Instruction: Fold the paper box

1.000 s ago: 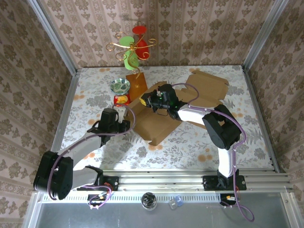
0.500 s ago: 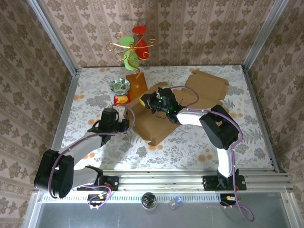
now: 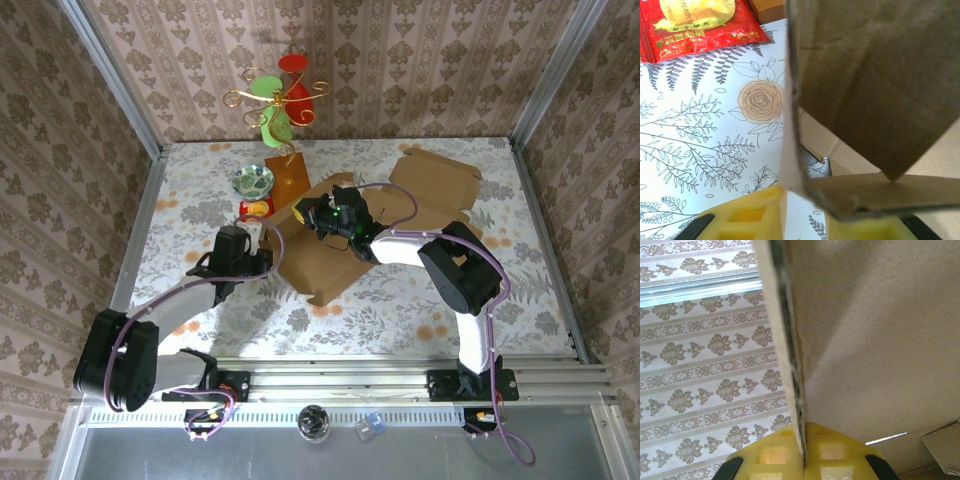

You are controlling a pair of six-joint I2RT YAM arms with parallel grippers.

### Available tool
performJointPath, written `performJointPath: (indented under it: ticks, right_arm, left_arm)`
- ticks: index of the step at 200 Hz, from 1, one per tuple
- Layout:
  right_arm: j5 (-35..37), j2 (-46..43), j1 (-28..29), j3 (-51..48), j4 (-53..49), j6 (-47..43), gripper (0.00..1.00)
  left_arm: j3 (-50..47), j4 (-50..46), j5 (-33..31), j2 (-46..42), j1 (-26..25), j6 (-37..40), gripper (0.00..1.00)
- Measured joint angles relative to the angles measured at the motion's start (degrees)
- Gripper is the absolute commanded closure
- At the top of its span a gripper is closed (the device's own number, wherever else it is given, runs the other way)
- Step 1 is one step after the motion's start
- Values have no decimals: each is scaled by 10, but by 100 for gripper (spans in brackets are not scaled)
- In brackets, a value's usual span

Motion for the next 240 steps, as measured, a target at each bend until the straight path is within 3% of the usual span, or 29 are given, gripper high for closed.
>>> performJointPath:
  ticks: [38, 68, 158, 240]
  right_arm:
    - [3, 0, 0, 0, 1, 2, 100]
    - [4, 0, 0, 0, 0, 3, 100]
    - [7, 0, 0, 0, 3, 15, 100]
    - [4, 21, -4, 32, -12, 15, 100]
  left_arm:
    - [1, 1, -4, 2, 0, 1, 79]
    - [1, 6, 5, 2, 7, 6, 69]
    - [-7, 46, 75, 5, 63, 20, 76]
    - [-4, 70, 104, 35, 72, 55, 72]
